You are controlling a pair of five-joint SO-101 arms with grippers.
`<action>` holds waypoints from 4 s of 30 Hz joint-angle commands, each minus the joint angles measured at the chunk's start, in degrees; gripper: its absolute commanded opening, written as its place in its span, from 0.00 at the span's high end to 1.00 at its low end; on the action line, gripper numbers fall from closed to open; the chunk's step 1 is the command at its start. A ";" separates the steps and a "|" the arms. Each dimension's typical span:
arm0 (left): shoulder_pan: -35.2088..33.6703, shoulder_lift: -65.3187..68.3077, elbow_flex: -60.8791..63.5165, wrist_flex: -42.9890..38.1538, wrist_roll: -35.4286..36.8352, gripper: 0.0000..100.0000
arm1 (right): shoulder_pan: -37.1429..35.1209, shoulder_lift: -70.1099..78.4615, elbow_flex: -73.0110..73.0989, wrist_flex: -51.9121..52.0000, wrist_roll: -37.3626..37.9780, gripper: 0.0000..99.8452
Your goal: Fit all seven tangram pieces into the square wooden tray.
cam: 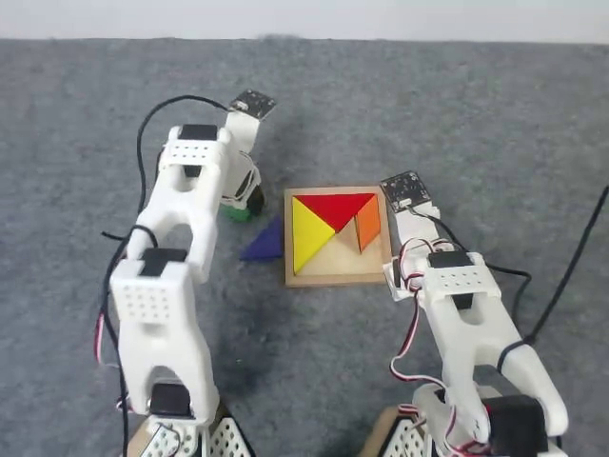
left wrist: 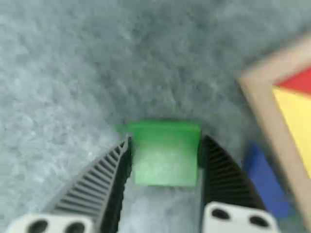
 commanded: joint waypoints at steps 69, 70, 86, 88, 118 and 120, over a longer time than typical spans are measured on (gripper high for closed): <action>32.00 -22.07 21.58 -3.69 11.78 0.74 | -0.13 -2.59 -0.62 -0.66 0.62 0.99; 32.00 -22.07 21.58 -3.69 11.78 0.74 | -0.13 -2.59 -0.62 -0.66 0.62 0.99; 32.62 -27.43 27.38 -6.42 12.04 0.75 | -0.13 -2.59 -0.62 -0.66 0.62 0.99; 34.20 -27.60 29.49 -8.53 12.13 0.75 | -0.13 -2.59 -0.62 -0.66 0.62 0.99; 25.14 -31.12 32.22 -10.29 7.91 0.75 | 1.19 -2.59 -0.62 -0.84 0.62 0.99; 24.79 -32.79 32.31 -10.29 7.91 0.75 | 1.19 -2.59 -0.62 -0.84 0.62 0.99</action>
